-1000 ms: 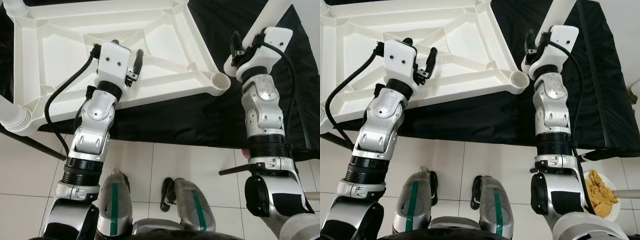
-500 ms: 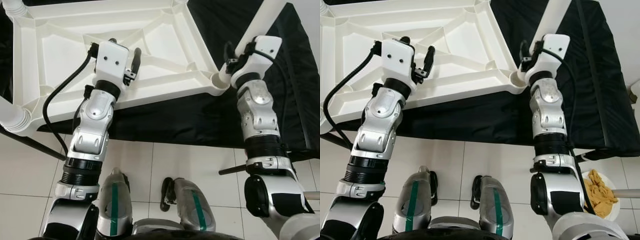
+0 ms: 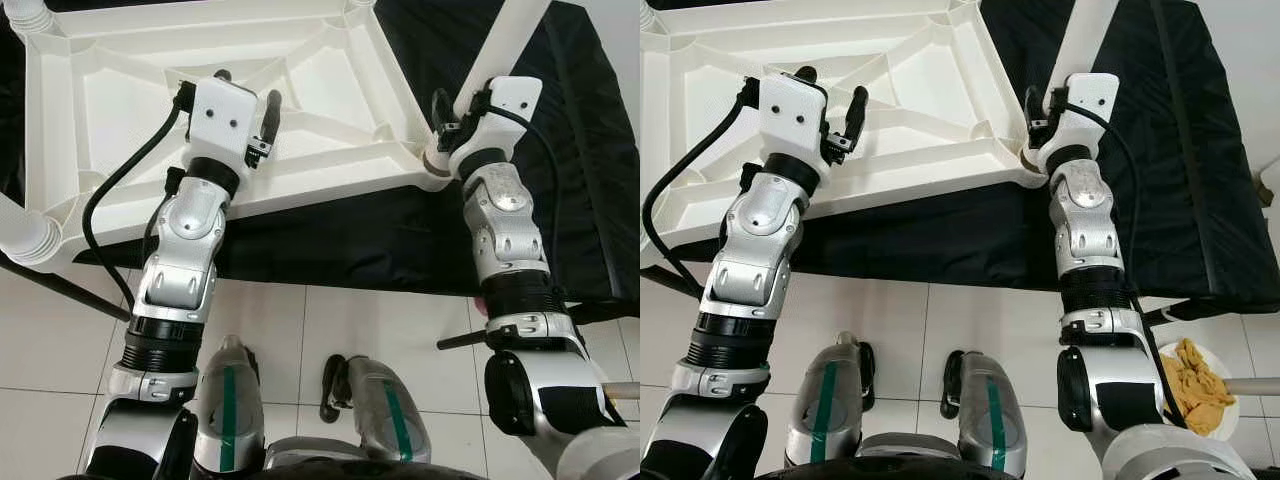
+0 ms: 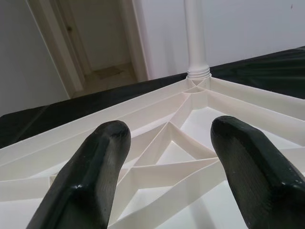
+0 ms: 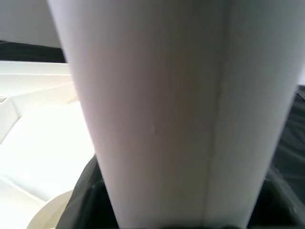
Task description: Building children table
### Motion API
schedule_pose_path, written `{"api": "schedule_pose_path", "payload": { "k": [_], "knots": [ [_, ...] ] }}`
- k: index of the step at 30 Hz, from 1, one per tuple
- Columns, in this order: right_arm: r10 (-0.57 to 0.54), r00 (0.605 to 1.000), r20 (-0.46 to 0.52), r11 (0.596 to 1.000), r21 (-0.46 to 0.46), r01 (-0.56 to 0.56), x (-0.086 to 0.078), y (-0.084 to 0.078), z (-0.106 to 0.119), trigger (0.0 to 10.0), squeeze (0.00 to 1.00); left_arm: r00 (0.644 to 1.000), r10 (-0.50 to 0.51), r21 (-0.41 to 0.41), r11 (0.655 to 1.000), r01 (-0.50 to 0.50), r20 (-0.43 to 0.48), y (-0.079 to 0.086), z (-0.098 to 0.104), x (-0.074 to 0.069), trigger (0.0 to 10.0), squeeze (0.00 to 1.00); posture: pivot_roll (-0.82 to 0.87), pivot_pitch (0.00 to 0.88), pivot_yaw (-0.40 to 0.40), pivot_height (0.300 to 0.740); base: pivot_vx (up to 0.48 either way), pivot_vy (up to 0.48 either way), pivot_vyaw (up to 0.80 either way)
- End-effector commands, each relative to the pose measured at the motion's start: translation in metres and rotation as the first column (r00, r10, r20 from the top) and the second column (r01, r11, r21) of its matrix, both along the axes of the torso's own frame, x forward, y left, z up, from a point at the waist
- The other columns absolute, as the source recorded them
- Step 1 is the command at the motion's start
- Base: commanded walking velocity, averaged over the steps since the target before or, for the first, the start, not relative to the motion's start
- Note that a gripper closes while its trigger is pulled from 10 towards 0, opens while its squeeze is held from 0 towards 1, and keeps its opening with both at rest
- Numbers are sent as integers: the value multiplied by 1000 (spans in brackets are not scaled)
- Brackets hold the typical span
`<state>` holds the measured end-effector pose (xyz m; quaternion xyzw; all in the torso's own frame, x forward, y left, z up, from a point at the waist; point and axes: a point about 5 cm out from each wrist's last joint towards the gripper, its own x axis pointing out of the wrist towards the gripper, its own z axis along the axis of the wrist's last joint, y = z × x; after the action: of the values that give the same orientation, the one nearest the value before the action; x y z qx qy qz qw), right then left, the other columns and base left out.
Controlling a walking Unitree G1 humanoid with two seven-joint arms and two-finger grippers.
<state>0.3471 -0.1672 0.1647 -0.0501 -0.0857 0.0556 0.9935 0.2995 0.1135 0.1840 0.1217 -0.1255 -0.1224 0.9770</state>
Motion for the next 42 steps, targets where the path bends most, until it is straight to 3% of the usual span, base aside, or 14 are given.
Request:
{"api": "schedule_pose_path", "payload": {
  "k": [1,17,23,30,34,42],
  "knots": [
    [25,999,-31,999,-34,-26,-1,3,-9,10000,0,999,49,-16,999,-49,13,0,2,0,10000,0,125,44,-91,740,0,0,0],
    [8,999,-47,999,-33,-10,-11,-8,-17,10000,0,998,53,-14,999,-52,20,2,5,0,10000,0,122,46,-85,740,0,0,0],
    [-28,999,-41,999,13,29,-15,-17,-20,10000,0,999,46,-9,999,-45,20,2,6,1,10000,0,115,45,-72,740,0,0,0],
    [-26,999,-40,999,29,27,-16,-16,-22,10000,0,999,34,-6,999,-34,19,0,7,1,10000,0,111,48,-66,740,0,0,0],
    [-22,997,-75,991,131,31,-19,-16,-29,10000,0,999,38,-8,999,-37,18,2,7,1,10000,0,117,54,-65,740,0,0,0],
    [14,994,-107,978,208,9,-20,-12,-36,10000,0,999,39,-4,999,-38,17,3,7,0,10000,0,122,58,-64,740,0,0,0]
  ]
}}
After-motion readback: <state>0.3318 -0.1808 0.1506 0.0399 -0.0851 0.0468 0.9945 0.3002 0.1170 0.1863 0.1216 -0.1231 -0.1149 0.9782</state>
